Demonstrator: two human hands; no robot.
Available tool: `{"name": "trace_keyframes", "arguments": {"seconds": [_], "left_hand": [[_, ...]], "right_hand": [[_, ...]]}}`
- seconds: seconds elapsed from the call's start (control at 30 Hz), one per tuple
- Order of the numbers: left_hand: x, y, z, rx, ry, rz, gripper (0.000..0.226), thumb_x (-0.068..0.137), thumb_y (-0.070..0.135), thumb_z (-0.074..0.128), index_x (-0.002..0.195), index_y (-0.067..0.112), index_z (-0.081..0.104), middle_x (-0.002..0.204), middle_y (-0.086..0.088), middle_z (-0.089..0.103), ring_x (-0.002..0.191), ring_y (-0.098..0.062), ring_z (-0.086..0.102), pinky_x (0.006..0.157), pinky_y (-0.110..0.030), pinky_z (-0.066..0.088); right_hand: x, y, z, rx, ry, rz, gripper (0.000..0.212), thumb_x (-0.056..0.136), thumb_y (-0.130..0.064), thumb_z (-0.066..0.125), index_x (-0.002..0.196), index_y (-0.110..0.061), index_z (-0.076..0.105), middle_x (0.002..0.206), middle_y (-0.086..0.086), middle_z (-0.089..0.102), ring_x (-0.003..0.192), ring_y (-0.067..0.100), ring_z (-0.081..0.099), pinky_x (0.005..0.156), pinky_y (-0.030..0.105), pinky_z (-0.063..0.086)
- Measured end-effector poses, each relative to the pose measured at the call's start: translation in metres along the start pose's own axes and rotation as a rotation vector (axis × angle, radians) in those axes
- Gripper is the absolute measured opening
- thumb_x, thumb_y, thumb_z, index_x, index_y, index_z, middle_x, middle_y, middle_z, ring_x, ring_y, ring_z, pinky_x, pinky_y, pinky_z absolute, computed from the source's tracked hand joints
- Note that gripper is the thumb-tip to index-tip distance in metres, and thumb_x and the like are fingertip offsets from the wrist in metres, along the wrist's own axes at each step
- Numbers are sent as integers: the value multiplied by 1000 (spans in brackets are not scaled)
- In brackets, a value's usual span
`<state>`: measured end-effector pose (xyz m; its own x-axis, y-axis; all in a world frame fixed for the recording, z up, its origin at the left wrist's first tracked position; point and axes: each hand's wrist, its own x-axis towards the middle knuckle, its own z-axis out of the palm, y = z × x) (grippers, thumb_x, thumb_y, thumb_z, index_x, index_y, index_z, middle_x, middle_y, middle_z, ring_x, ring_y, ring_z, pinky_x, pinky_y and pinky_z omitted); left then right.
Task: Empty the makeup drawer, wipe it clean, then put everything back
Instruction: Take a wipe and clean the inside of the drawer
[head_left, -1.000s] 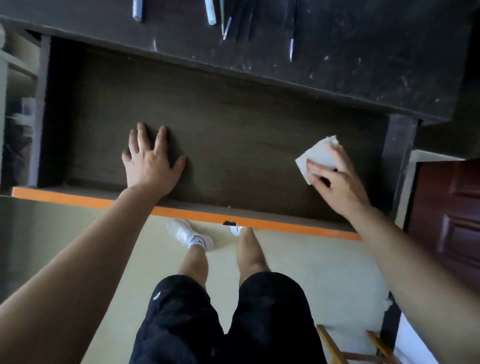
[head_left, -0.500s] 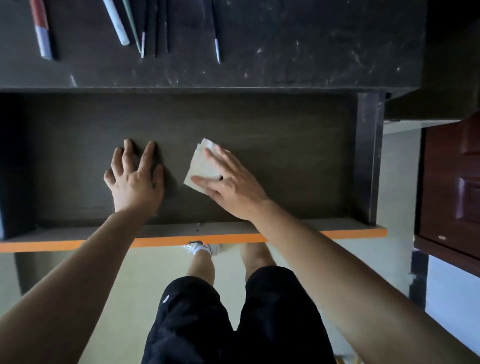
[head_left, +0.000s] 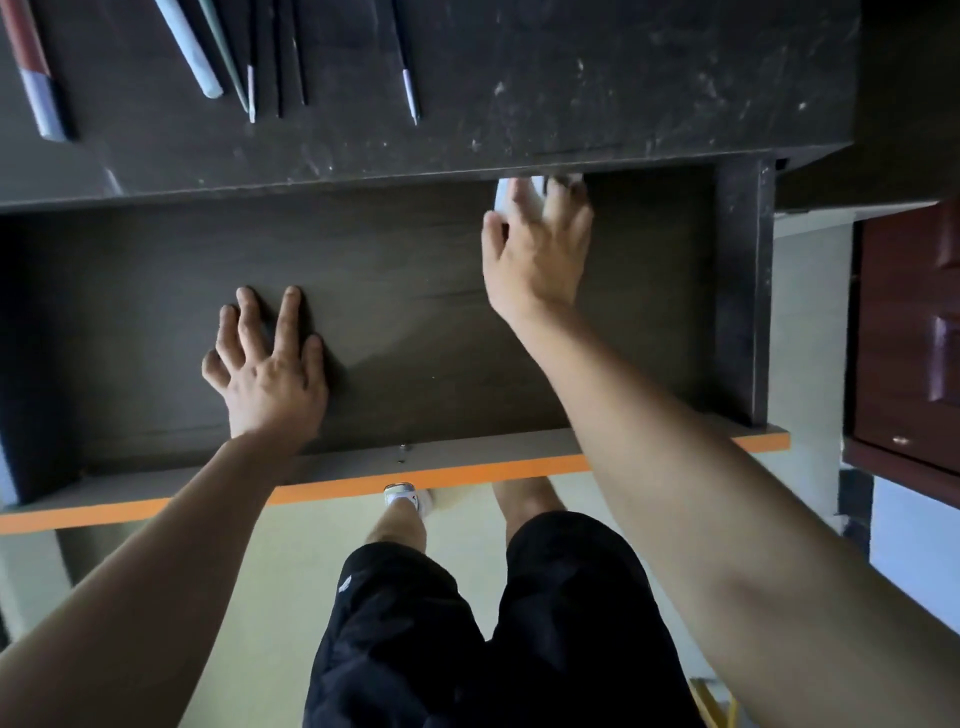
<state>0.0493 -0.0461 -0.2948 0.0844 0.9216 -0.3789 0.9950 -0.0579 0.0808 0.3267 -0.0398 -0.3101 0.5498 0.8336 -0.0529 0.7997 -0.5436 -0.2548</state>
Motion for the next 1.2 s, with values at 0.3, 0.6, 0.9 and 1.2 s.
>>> {"name": "trace_keyframes", "arguments": {"seconds": [0.3, 0.6, 0.9, 1.2], "left_hand": [[0, -30, -6, 54, -75, 162, 56, 99, 49, 36, 151, 41, 15, 162, -9, 7, 145, -34, 11, 110, -58, 15], [2, -62, -13, 121, -111, 392, 64, 96, 54, 37, 154, 35, 14, 163, -9, 0, 147, -32, 7, 108, -56, 18], [7, -104, -18, 102, -73, 416, 70, 90, 61, 48, 150, 36, 24, 162, -12, 5, 147, -30, 10, 109, -56, 17], [-2, -116, -22, 65, -27, 318, 65, 93, 56, 44, 150, 32, 25, 161, -15, 9, 147, -32, 9, 110, -54, 17]], "right_hand": [[-74, -58, 17, 95, -190, -504, 37, 92, -28, 54, 128, -27, 64, 147, 23, 43, 134, 49, 37, 110, 54, 33], [-116, 57, -40, -39, -255, 205, 39, 91, -45, 57, 130, -43, 58, 144, 8, 37, 124, 40, 37, 94, 48, 48], [-170, -99, -3, 7, -297, -212, 30, 85, -32, 64, 115, -32, 66, 144, 3, 40, 133, 32, 32, 84, 38, 50], [-114, -52, -8, 28, -219, -72, 37, 91, -45, 56, 127, -43, 61, 156, 3, 31, 145, 21, 26, 102, 36, 43]]}}
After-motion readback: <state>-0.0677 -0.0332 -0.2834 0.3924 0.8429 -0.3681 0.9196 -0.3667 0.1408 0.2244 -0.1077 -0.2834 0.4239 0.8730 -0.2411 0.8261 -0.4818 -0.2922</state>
